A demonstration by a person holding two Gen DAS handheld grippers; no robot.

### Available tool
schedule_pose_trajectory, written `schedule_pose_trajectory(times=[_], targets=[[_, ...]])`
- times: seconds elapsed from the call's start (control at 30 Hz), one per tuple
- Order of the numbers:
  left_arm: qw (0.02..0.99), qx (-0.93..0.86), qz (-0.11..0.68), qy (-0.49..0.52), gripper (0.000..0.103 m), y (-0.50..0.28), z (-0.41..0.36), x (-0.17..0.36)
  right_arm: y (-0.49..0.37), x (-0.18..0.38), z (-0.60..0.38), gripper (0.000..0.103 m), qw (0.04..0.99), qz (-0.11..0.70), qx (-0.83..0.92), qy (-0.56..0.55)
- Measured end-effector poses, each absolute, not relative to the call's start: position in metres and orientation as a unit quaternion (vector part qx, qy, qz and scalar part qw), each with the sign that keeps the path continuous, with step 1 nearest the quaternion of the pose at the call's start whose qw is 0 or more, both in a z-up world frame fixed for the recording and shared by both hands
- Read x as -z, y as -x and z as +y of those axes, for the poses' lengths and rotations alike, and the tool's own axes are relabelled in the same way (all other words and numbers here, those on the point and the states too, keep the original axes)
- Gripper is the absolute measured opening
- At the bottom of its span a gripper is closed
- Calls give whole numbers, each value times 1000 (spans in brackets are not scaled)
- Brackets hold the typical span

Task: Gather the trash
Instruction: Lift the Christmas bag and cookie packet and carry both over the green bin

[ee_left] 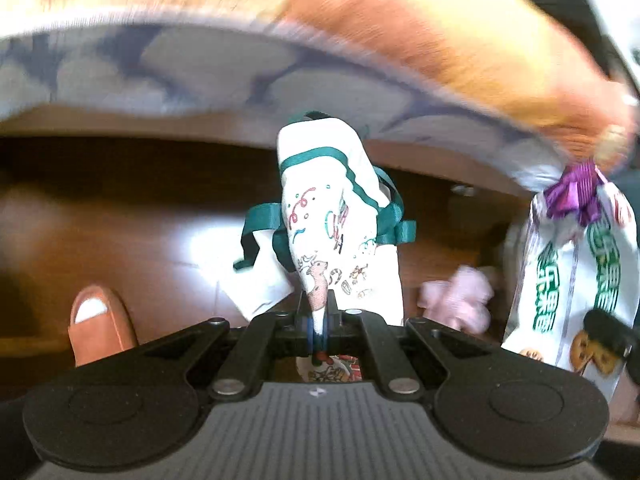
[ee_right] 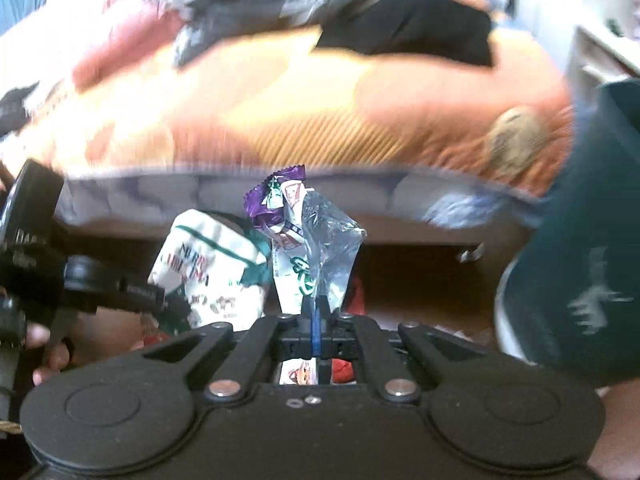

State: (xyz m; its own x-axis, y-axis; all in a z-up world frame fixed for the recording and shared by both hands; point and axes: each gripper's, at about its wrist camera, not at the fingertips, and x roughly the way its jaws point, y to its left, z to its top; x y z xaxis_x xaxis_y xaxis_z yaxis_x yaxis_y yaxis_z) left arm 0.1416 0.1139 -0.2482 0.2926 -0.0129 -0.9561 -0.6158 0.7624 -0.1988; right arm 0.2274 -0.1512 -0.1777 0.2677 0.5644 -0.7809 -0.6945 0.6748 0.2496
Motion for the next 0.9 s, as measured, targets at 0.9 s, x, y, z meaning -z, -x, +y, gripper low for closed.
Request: schedule_pose_trajectory(times=[0.9], targets=[[901,29,402,161,4,-340,-121,5,-361,78,-379,1,912,360,-188,-64]])
